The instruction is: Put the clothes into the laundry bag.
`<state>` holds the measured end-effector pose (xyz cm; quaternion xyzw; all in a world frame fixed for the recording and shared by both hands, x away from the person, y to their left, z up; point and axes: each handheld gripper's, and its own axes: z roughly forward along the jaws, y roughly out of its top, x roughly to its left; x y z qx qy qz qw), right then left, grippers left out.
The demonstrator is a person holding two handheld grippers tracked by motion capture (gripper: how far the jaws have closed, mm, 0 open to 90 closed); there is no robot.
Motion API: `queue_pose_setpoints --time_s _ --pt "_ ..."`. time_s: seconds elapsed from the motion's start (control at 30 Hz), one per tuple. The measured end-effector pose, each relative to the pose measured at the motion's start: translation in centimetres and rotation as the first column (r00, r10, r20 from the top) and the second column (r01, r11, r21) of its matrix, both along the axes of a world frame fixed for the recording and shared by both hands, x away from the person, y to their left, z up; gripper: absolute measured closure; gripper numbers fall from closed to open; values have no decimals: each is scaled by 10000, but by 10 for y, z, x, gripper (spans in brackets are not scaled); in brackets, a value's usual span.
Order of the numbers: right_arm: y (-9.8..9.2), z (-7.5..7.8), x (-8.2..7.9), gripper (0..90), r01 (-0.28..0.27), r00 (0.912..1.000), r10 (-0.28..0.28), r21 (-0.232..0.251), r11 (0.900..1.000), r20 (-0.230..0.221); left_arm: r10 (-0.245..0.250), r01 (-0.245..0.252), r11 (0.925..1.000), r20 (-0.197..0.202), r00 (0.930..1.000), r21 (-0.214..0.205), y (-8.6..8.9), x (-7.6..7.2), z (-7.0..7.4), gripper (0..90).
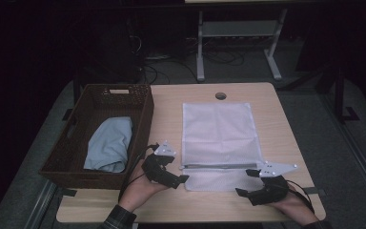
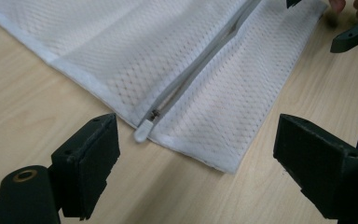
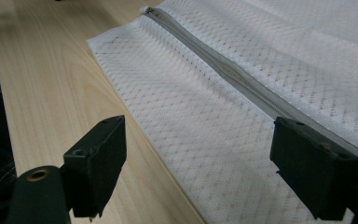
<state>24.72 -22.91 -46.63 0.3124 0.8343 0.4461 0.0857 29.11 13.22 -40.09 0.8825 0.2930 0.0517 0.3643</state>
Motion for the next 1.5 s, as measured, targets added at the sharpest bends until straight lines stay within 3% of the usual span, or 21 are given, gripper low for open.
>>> queue_pose_setpoints --time_s 0.23,0.6,1.03,1.5 --pt "0 0 -1 177 13 10000 -13 -44 10000 91 -7 7 10000 130 9999 20 3 6 20 146" --pt "1 -3 0 165 44 9999 -40 -270 9996 143 -81 81 10000 127 9999 11 7 16 34 140" --pt "2 -4 0 161 -16 9997 24 -309 9995 235 348 -351 9994 348 9988 66 38 40 60 113" --pt "1 -4 0 161 -3 9997 10 -283 9996 232 958 -982 9943 558 9938 414 70 57 69 107"
